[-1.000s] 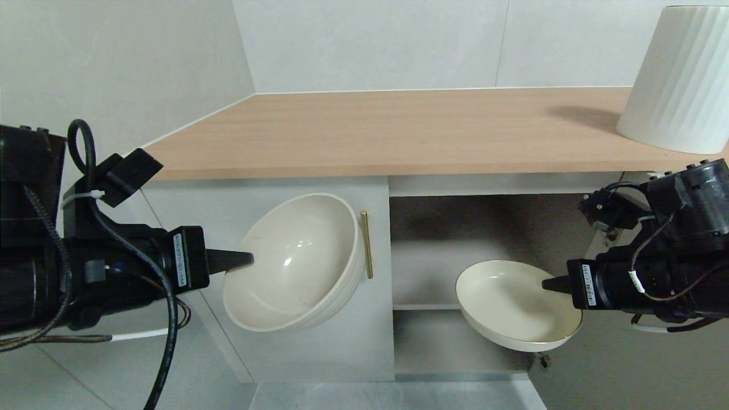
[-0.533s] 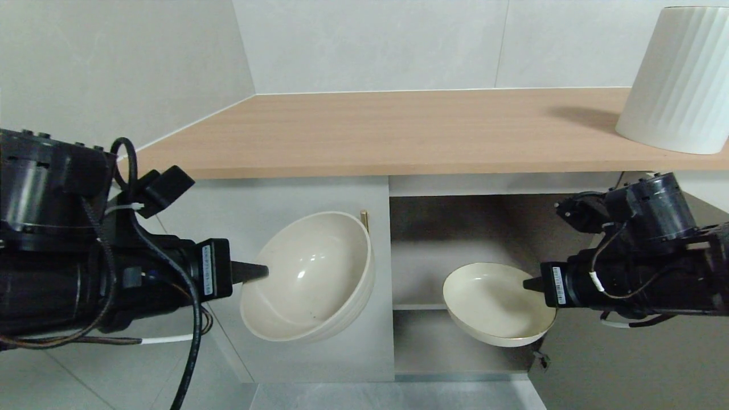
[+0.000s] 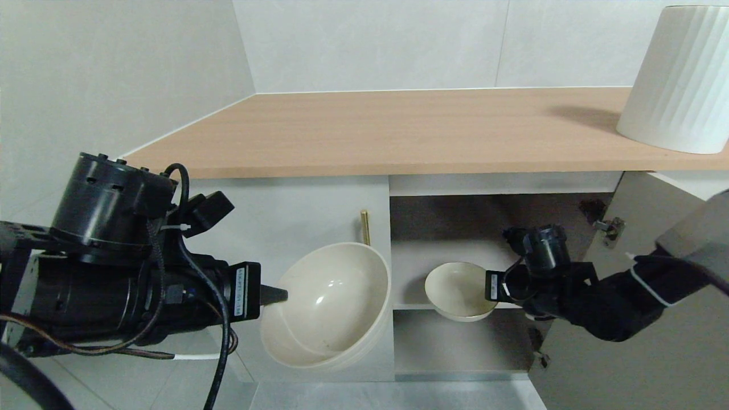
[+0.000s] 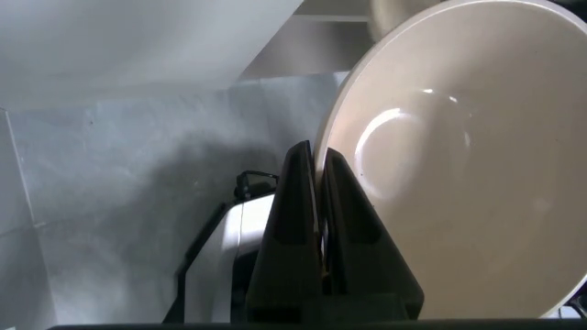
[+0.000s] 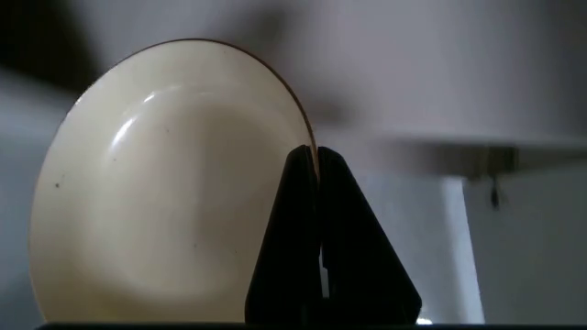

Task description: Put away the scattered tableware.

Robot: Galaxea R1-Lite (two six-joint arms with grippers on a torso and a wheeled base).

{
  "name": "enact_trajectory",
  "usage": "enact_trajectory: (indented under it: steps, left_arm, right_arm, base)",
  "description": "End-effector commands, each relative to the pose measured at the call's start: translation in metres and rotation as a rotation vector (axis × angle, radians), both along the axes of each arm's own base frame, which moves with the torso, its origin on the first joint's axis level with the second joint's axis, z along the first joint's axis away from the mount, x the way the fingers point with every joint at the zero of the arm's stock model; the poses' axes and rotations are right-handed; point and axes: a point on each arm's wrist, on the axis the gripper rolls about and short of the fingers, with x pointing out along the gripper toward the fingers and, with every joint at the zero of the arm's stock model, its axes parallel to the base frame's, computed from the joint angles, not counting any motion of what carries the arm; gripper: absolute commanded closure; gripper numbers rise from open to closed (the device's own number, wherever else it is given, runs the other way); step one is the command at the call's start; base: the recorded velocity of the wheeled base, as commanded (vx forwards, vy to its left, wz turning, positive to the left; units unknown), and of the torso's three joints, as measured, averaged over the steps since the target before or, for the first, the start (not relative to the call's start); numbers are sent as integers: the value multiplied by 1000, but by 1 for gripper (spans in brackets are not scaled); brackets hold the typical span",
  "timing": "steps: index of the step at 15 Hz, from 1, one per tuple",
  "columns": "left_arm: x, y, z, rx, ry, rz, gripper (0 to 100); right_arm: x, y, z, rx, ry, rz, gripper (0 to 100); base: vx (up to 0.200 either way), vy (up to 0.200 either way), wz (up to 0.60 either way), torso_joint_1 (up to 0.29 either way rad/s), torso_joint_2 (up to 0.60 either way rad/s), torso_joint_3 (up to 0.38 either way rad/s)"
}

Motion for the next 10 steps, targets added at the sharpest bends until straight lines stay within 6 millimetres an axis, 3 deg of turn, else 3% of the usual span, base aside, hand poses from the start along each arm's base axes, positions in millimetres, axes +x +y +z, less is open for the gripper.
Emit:
enact_trajectory:
  steps: [1, 10]
  left_arm:
    - [1, -1, -2, 4, 8, -1, 100]
    - [0, -2, -3, 9, 17, -6, 100]
  right_arm:
    - [21, -4, -61, -52, 62, -69, 100]
    - [79, -12, -76, -90, 0, -215, 100]
  base:
    - [0, 0, 0, 0, 0, 0]
    - [0, 0, 0, 0, 0, 0]
